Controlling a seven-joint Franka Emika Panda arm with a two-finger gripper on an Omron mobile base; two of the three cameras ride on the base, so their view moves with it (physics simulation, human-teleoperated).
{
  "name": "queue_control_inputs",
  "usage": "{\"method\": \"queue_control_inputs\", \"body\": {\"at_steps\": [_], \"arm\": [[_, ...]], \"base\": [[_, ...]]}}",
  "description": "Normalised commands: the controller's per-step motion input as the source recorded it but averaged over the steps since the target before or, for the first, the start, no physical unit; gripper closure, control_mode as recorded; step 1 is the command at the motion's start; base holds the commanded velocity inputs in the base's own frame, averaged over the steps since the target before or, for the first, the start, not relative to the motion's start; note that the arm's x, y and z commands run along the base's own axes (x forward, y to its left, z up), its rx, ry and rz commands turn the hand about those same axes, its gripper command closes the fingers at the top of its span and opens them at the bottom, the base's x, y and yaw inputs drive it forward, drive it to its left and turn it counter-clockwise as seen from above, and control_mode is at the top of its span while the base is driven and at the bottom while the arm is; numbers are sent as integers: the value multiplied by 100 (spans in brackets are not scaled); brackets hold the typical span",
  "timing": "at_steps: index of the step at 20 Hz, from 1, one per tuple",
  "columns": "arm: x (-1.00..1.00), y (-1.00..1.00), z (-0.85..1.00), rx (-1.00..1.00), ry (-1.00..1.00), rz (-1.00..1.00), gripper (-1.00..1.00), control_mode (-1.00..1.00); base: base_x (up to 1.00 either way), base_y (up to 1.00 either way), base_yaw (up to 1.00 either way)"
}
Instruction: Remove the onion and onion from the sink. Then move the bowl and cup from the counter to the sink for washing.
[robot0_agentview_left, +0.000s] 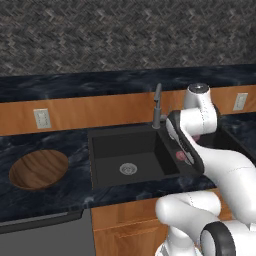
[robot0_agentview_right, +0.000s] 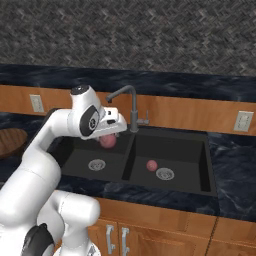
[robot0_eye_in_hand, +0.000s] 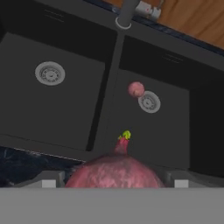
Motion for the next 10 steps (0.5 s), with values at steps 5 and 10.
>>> {"method": "queue_control_inputs", "body": {"at_steps": [5,10], "arm": [[-7,-51,8,0,0,-4,100,-100],[-3,-52,8,0,0,-3,100,-100]], "base": [[0,0,0],[0,0,0]]}}
